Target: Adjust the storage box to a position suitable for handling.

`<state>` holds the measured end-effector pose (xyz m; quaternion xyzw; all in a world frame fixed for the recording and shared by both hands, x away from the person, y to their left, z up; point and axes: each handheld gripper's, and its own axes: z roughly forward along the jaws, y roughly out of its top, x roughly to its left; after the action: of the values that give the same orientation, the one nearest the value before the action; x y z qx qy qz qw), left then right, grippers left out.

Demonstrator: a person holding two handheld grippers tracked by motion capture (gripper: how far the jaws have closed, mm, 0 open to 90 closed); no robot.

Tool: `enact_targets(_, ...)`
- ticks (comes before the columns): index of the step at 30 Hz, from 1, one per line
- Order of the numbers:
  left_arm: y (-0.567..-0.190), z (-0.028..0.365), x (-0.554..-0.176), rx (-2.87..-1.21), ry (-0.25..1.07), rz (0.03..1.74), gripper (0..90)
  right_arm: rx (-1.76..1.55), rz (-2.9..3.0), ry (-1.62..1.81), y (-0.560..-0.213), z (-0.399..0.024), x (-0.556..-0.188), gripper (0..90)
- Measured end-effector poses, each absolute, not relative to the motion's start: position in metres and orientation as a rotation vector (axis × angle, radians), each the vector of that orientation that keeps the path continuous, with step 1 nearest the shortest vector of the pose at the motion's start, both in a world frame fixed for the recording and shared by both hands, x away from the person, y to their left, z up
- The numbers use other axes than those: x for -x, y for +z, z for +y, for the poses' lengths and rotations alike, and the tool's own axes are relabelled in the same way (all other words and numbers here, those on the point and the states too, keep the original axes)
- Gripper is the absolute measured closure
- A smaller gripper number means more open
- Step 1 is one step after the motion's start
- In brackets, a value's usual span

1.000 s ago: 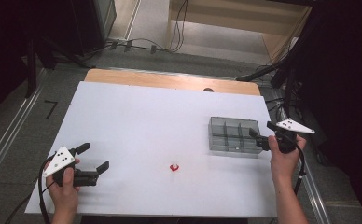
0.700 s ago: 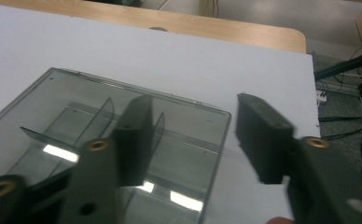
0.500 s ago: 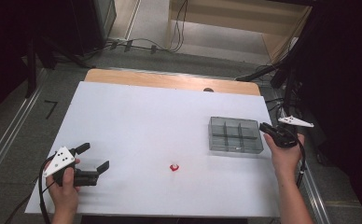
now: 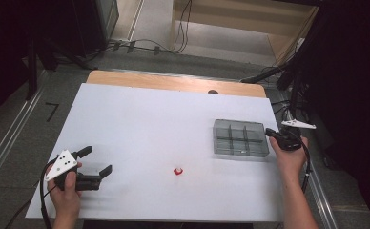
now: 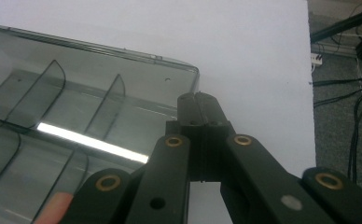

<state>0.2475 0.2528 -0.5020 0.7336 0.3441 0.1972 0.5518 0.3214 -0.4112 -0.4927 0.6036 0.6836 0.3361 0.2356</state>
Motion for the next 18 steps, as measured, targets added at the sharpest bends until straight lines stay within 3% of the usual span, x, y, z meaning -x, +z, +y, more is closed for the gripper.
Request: enact_targets(18,-0.502,0.25,-0.248,-1.765,0.473,0.812,0.0,-1.729,1.91,0.953,-0.513,-0.418,-0.329,87.8)
